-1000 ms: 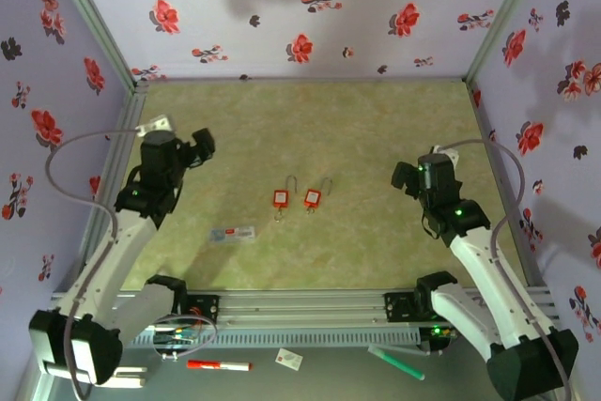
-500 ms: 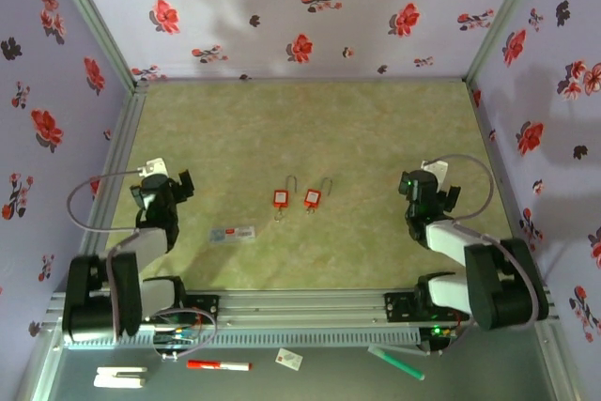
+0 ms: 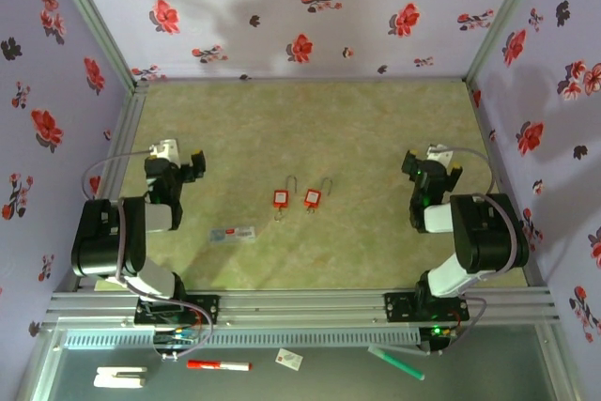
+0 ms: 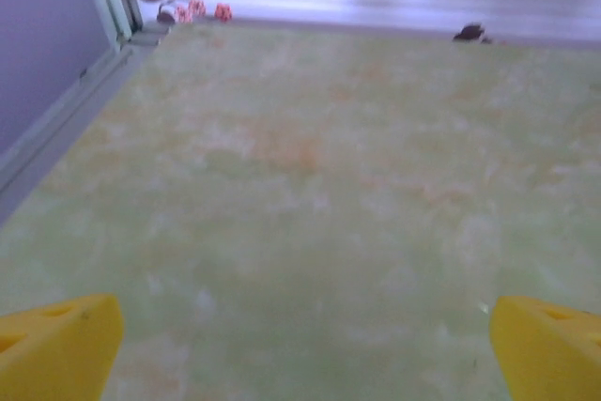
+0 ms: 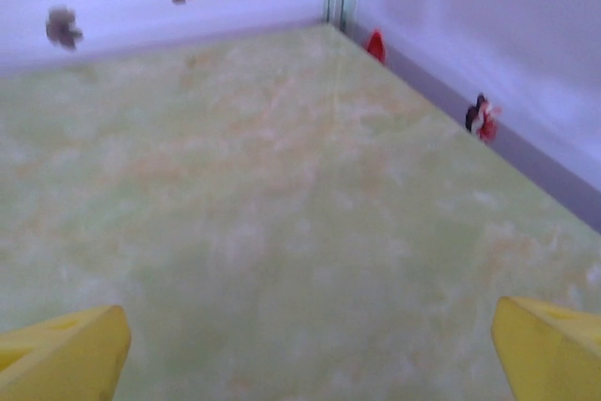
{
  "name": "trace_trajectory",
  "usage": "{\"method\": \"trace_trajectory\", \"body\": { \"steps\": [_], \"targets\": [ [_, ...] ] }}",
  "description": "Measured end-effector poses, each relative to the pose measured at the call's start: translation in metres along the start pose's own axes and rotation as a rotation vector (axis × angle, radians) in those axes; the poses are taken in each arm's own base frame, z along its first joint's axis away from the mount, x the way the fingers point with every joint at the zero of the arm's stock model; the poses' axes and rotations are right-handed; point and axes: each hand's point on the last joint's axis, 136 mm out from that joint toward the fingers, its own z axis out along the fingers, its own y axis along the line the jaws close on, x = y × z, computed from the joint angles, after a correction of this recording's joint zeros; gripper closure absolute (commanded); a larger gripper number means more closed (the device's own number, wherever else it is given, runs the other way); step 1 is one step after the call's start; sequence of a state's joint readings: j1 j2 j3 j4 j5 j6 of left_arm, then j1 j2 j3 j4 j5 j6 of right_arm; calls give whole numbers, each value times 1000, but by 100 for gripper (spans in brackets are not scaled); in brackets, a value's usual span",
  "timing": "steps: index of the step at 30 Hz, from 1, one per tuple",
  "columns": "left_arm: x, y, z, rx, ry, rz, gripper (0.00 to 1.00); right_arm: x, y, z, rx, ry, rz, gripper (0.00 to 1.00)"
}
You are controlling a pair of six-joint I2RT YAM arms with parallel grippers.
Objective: Unlock with the key
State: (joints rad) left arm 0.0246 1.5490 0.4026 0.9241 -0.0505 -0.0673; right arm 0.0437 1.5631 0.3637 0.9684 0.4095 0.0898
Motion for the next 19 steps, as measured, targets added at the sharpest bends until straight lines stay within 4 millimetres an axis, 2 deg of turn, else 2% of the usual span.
{"method": "trace_trajectory", "body": {
  "steps": [8,19],
  "targets": [
    [11,-1,0,5,45,2,0,8,4,1,-36,34,10,1],
    [11,-1,0,9,46,2,0,11,4,1,-36,49,5,1]
  ]
}}
